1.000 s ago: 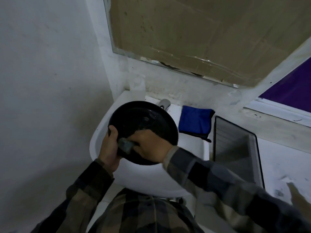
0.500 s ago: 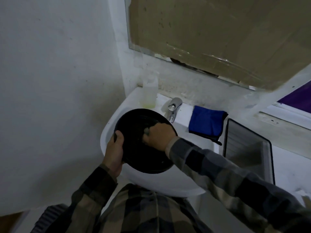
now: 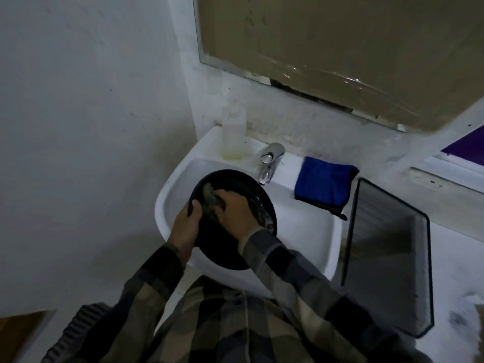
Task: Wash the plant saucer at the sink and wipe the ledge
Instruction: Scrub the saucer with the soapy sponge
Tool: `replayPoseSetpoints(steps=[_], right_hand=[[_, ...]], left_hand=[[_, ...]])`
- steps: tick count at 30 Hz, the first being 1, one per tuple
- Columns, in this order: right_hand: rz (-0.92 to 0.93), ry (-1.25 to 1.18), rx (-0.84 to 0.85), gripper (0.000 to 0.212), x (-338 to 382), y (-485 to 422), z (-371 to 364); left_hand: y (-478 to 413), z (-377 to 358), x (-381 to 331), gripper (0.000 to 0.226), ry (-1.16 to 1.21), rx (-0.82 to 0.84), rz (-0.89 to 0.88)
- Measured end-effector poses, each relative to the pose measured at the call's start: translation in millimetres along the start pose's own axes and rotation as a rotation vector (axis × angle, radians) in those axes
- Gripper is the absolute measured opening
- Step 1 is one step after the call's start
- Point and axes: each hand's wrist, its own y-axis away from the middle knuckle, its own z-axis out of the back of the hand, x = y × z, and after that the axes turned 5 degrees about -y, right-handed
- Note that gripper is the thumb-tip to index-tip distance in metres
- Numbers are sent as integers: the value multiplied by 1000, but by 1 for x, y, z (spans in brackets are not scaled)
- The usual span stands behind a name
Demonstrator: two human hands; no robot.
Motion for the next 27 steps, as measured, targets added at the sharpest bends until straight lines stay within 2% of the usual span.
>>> replayPoseSetpoints(steps=[3, 6, 9, 12, 15, 17, 20, 25, 27], right_hand=[[-100, 254, -6, 32, -19, -9, 10], [-267, 500, 87, 35, -35, -8, 20], [-350, 606, 205, 32, -44, 0, 26], [-303, 644, 369, 38, -37, 19, 27], [-62, 515, 445, 31, -15, 36, 18], [-51, 329, 425, 29, 1, 32, 12], [-47, 247, 325, 29, 15, 12, 12], [-56, 342, 52, 27, -8, -23, 13], [-87, 420, -1, 28, -23, -25, 16]], left_hand=[[0, -5, 7, 46, 22, 29, -6], [5, -11, 14, 46, 94, 28, 5], [5, -13, 19, 49, 164, -36, 25], [-1, -8, 16, 50, 176, -115, 23], [-7, -8, 10, 49, 153, -143, 8], [-6, -14, 7, 49, 96, -127, -21], [-7, -16, 6, 46, -24, -125, -84], [-11, -16, 12, 46, -51, -99, -33], [-7, -20, 17, 46, 1, -84, -17]])
